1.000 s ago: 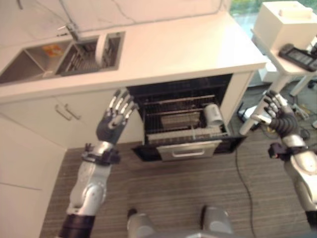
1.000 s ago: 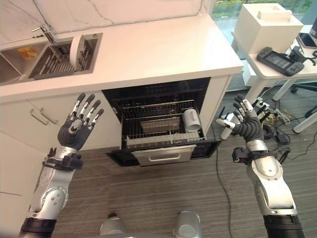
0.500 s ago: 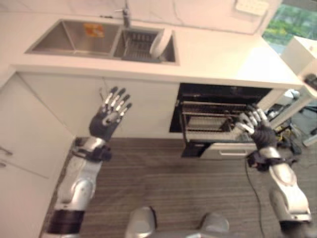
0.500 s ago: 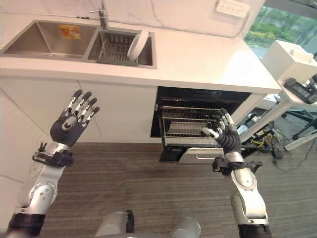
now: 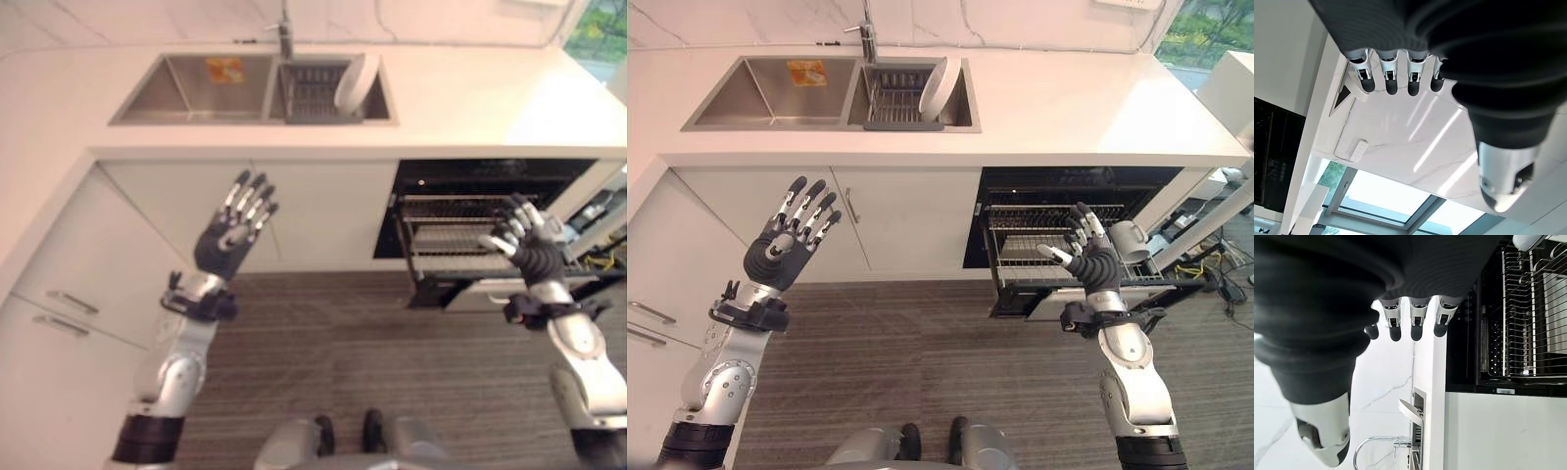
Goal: Place the dishes in the dishwasher.
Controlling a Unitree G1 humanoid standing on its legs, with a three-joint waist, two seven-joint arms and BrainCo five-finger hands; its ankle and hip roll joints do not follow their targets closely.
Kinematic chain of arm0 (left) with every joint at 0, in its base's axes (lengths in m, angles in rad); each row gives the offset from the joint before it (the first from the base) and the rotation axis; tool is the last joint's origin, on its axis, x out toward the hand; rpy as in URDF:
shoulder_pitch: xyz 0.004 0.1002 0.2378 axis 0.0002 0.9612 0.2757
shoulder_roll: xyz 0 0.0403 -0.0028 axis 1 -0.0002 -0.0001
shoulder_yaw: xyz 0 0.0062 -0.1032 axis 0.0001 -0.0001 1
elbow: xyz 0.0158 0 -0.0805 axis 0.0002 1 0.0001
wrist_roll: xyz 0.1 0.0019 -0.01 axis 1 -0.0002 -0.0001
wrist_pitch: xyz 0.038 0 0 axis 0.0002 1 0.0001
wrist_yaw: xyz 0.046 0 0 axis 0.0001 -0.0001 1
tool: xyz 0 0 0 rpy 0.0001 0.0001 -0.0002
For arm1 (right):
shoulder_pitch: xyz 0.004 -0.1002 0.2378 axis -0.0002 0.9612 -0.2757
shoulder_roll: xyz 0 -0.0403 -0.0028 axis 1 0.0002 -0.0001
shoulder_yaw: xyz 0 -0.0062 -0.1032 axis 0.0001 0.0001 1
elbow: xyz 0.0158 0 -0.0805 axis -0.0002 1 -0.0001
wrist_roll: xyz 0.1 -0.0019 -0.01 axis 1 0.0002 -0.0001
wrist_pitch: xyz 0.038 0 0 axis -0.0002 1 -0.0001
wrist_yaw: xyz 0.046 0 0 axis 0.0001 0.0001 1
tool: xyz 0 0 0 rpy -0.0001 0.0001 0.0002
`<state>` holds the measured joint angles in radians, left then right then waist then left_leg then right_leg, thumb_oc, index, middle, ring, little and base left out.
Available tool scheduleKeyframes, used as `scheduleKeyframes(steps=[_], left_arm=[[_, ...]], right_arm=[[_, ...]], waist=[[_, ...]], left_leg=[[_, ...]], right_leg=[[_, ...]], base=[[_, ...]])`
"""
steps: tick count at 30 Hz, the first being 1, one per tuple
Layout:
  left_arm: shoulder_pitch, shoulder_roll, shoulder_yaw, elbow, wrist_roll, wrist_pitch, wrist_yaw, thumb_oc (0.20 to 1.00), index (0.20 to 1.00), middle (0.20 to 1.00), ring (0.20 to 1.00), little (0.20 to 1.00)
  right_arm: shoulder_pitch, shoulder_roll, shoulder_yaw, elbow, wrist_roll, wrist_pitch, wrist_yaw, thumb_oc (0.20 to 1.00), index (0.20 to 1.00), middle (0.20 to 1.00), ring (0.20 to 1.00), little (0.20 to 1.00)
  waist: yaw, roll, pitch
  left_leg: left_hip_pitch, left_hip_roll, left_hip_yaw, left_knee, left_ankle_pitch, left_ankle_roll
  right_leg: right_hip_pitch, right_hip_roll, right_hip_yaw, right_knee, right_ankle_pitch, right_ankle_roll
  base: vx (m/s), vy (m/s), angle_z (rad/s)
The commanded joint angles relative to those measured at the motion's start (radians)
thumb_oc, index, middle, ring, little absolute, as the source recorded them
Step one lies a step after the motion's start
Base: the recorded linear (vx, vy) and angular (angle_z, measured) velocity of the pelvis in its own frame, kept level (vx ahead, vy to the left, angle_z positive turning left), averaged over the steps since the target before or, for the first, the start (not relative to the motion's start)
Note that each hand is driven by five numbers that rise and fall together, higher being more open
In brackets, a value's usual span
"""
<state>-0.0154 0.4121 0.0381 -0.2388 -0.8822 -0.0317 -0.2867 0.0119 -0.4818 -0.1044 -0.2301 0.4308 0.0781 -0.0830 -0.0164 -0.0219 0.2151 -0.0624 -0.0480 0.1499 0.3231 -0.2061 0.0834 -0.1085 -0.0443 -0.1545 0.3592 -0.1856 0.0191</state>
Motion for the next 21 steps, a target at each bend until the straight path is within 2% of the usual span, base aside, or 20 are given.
scheduleKeyframes(steps=[1, 3, 4, 5, 7, 8, 9, 10, 11, 13, 15, 16, 17, 21], left_arm=[[-0.018, 0.015, 0.004, -0.061, -0.004, -0.044, 0.005, 1.0, 1.0, 1.0, 1.0, 1.0], [-0.013, 0.013, 0.006, -0.065, -0.01, -0.044, 0.002, 1.0, 1.0, 1.0, 1.0, 1.0], [-0.007, 0.011, 0.008, -0.07, -0.013, -0.047, -0.003, 1.0, 1.0, 1.0, 1.0, 1.0], [-0.003, 0.008, 0.009, -0.076, -0.014, -0.049, -0.004, 1.0, 1.0, 1.0, 1.0, 1.0], [0.001, 0.002, 0.017, -0.086, -0.018, -0.042, 0.001, 1.0, 1.0, 1.0, 1.0, 1.0], [0.001, 0.003, 0.02, -0.082, -0.023, -0.041, 0.002, 1.0, 1.0, 1.0, 1.0, 1.0], [0.0, 0.009, 0.018, -0.074, -0.032, -0.046, 0.004, 1.0, 1.0, 1.0, 1.0, 1.0], [0.002, 0.011, 0.019, -0.071, -0.037, -0.049, 0.002, 1.0, 1.0, 1.0, 1.0, 1.0], [0.015, 0.009, 0.026, -0.073, -0.035, -0.058, -0.001, 1.0, 1.0, 1.0, 1.0, 1.0], [0.03, 0.001, 0.032, -0.076, -0.03, -0.073, -0.002, 1.0, 1.0, 1.0, 1.0, 1.0], [0.035, -0.005, 0.033, -0.075, -0.029, -0.079, -0.001, 1.0, 1.0, 1.0, 1.0, 1.0], [0.029, -0.011, 0.031, -0.066, -0.029, -0.083, -0.004, 1.0, 1.0, 1.0, 1.0, 1.0], [0.024, -0.01, 0.027, -0.055, -0.03, -0.09, -0.01, 1.0, 1.0, 1.0, 1.0, 1.0], [0.004, 0.012, 0.032, -0.054, -0.036, -0.083, -0.009, 1.0, 1.0, 1.0, 1.0, 1.0]], right_arm=[[-0.061, -0.04, -0.015, 0.002, -0.01, -0.032, -0.004, 1.0, 1.0, 1.0, 1.0, 1.0], [-0.055, -0.052, -0.027, 0.002, -0.002, -0.031, 0.006, 1.0, 1.0, 1.0, 1.0, 1.0], [-0.047, -0.062, -0.037, 0.001, 0.0, -0.033, 0.012, 1.0, 1.0, 1.0, 1.0, 1.0], [-0.044, -0.07, -0.043, 0.0, 0.001, -0.034, 0.015, 1.0, 1.0, 1.0, 1.0, 1.0], [-0.041, -0.084, -0.055, -0.003, 0.004, -0.03, 0.025, 1.0, 1.0, 1.0, 1.0, 1.0], [-0.04, -0.089, -0.058, -0.001, 0.005, -0.027, 0.025, 1.0, 1.0, 1.0, 1.0, 1.0], [-0.046, -0.096, -0.055, 0.006, 0.01, -0.025, 0.023, 1.0, 1.0, 1.0, 1.0, 1.0], [-0.049, -0.1, -0.052, 0.011, 0.014, -0.026, 0.024, 1.0, 1.0, 1.0, 1.0, 1.0], [-0.044, -0.103, -0.052, 0.009, 0.014, -0.025, 0.035, 1.0, 1.0, 1.0, 1.0, 1.0], [-0.037, -0.104, -0.052, 0.008, 0.009, -0.03, 0.055, 1.0, 1.0, 1.0, 1.0, 1.0], [-0.029, -0.107, -0.054, 0.008, 0.006, -0.033, 0.064, 1.0, 1.0, 1.0, 1.0, 1.0], [-0.02, -0.111, -0.057, 0.012, 0.005, -0.045, 0.069, 1.0, 1.0, 1.0, 1.0, 1.0], [-0.017, -0.116, -0.06, 0.02, 0.013, -0.057, 0.072, 1.0, 1.0, 1.0, 1.0, 1.0], [0.015, -0.116, -0.09, 0.001, 0.045, -0.076, 0.078, 1.0, 1.0, 1.0, 1.0, 1.0]], waist=[[-0.005, -0.017, -0.056], [-0.007, -0.027, -0.048], [-0.002, -0.04, -0.039], [0.001, -0.045, -0.025], [-0.001, -0.044, -0.011], [-0.004, -0.045, -0.009], [-0.009, -0.045, -0.01], [-0.008, -0.044, -0.01], [-0.004, -0.016, -0.007], [0.011, 0.001, -0.013], [0.016, 0.007, -0.018], [0.014, 0.009, -0.02], [0.011, 0.008, -0.023], [0.023, -0.005, -0.038]], left_leg=[[0.029, 0.061, 0.033, -0.023, 0.048, -0.092], [0.045, 0.058, 0.056, -0.023, 0.07, -0.104], [0.057, 0.043, 0.056, -0.023, 0.137, -0.123], [0.036, 0.043, 0.05, 0.033, 0.184, -0.142], [-0.013, 0.078, 0.057, 0.116, 0.224, -0.167], [-0.018, 0.107, 0.075, 0.097, 0.23, -0.17], [-0.006, 0.14, 0.099, 0.017, 0.227, -0.167], [0.002, 0.149, 0.107, -0.023, 0.222, -0.163], [-0.07, 0.188, 0.053, -0.023, 0.171, -0.17], [-0.152, 0.201, -0.016, -0.023, 0.197, -0.187], [-0.19, 0.213, -0.041, -0.023, 0.218, -0.198], [-0.209, 0.232, -0.023, -0.023, 0.24, -0.207], [-0.212, 0.243, -0.012, -0.023, 0.224, -0.206], [-0.194, 0.207, -0.009, -0.023, 0.184, -0.177]], right_leg=[[0.042, 0.014, -0.008, -0.059, 0.067, 0.037], [0.049, 0.003, 0.003, -0.059, 0.065, 0.026], [0.057, -0.009, 0.016, -0.059, 0.061, 0.014], [0.065, -0.014, 0.02, -0.059, 0.061, 0.004], [0.075, -0.017, 0.014, -0.059, 0.063, -0.007], [0.078, -0.019, 0.011, -0.059, 0.065, -0.006], [0.078, -0.024, 0.009, -0.059, 0.062, 0.002], [0.079, -0.026, 0.013, -0.059, 0.059, 0.008], [0.083, -0.003, 0.022, -0.059, 0.043, 0.024], [0.083, 0.018, 0.04, -0.059, 0.035, 0.027], [0.094, 0.025, 0.047, -0.059, 0.025, 0.027], [0.109, 0.025, 0.043, -0.059, 0.014, 0.027], [0.113, 0.017, 0.042, -0.059, 0.008, 0.03], [0.147, -0.04, 0.024, -0.059, 0.008, 0.074]], base=[[0.05, -0.043, 0.0], [0.06, -0.05, -0.01], [0.06, -0.067, -0.02], [0.03, -0.055, 0.0], [0.01, 0.01, 0.03], [0.07, 0.088, 0.11], [0.1, 0.13, 0.21], [0.15, 0.293, 0.36], [0.12, 0.283, 0.31], [0.13, 0.273, 0.17], [0.15, 0.213, -0.24], [0.19, 0.262, -0.53], [0.23, 0.328, -0.45], [0.22, 0.292, -0.15]])
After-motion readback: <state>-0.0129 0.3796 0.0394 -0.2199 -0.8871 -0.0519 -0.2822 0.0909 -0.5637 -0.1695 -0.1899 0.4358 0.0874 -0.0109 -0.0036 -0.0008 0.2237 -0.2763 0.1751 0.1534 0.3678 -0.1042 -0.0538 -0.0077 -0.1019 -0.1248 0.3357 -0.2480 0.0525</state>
